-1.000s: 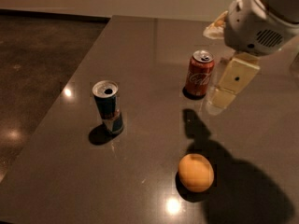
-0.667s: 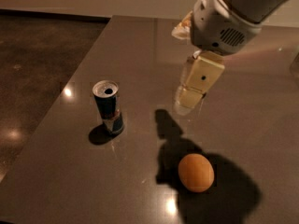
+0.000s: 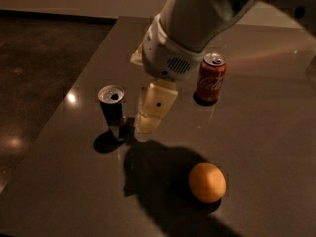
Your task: Knock redbull can over
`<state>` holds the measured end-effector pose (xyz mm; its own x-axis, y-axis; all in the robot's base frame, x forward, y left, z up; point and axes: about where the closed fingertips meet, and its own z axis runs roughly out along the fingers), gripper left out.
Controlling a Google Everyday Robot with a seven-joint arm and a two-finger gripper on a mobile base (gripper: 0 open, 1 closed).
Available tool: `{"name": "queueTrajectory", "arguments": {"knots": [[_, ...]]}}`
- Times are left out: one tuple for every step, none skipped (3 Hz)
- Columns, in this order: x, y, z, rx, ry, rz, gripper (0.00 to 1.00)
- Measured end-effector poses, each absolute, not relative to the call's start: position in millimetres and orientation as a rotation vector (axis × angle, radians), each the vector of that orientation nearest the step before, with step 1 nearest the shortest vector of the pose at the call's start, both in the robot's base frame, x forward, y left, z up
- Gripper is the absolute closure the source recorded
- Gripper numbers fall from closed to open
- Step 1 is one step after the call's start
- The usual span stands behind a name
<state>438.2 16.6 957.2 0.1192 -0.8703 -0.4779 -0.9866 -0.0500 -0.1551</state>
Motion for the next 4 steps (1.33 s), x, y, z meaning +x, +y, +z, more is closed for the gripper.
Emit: {"name": "queueTrajectory", "arguments": {"knots": [[439.2,40.2,936.9,-2.011,1.776,0.407,0.00],[441.7,57.3,924.9,-2.049,1.768,0.436,0.02],[444.3,64.2,921.3,-2.065,1.775,0.448,0.24],[449.7,65.6,921.7,-2.069,1.791,0.465,0.47]]}}
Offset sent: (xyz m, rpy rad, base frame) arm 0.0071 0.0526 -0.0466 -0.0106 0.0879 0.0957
